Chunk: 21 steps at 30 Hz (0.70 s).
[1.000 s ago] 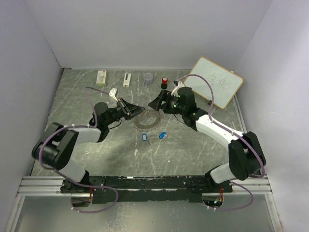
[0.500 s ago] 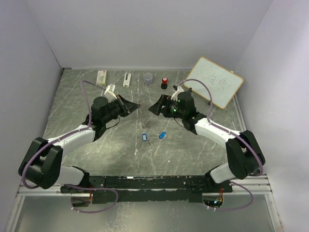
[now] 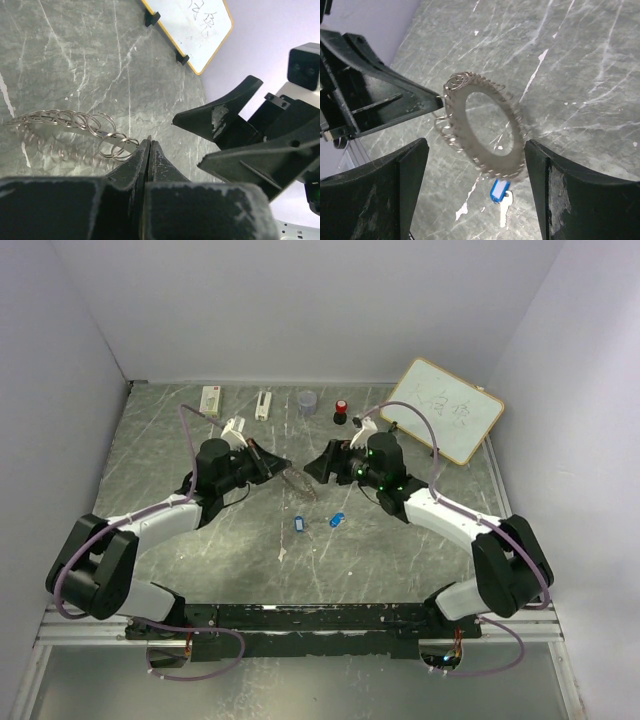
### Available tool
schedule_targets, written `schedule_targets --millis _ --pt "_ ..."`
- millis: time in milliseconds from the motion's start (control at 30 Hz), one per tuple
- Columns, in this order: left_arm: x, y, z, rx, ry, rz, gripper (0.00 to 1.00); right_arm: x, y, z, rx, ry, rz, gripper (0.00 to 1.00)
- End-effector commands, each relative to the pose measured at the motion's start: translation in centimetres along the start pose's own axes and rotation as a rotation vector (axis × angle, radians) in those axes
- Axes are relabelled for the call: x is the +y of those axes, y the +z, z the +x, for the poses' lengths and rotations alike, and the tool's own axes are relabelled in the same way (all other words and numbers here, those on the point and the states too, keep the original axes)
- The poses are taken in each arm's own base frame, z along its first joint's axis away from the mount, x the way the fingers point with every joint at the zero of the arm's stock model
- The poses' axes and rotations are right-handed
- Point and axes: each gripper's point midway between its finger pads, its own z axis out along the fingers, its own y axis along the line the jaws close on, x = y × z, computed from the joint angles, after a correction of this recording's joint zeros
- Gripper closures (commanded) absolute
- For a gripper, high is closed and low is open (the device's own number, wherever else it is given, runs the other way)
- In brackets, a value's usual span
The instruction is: Put the keys on the keyring
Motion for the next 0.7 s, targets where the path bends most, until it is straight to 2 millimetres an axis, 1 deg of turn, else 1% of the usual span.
schedule_targets --millis 0,100,233,333,400,467,500,567,667 --pt "-2.3 0.6 -1.3 -0.025 0.035 0.075 0.93 1.2 0.0 0.7 0.014 -0.114 -0.015 0.22" --pt "-2.6 0.7 -1.2 -0.014 0.035 0.088 0.93 1.2 0.8 1.8 0.056 -0.186 -0.002 0.22" --pt "-3.1 0.6 -1.2 -0.001 0.043 0.105 0.93 0.1 1.9 2.7 0.087 -0.285 0.043 0.22" --pt "-3.5 0.5 -1.0 0.018 0.051 0.119 0.93 -1.4 2.5 2.9 0.091 -0.363 0.094 0.23" --pt "-4.0 0.5 -0.9 0.038 0.06 0.137 0.93 -2.7 2.7 2.5 0.087 -0.415 0.153 0.23" --pt "-4.3 0.5 -0.7 0.061 0.074 0.146 0.93 -3.3 2.7 2.1 0.066 -0.459 0.177 0.23" --pt "-4.4 0.5 -0.6 0.072 0.08 0.151 0.93 -3.2 2.7 2.0 0.065 -0.482 0.172 0.23" --pt "-4.7 0.4 -0.5 0.081 0.087 0.164 0.93 -2.9 2.7 1.9 0.067 -0.514 0.149 0.3" --pt "-5.0 0.4 -0.6 0.085 0.094 0.172 0.93 -1.8 2.7 2.0 0.066 -0.537 0.087 0.55"
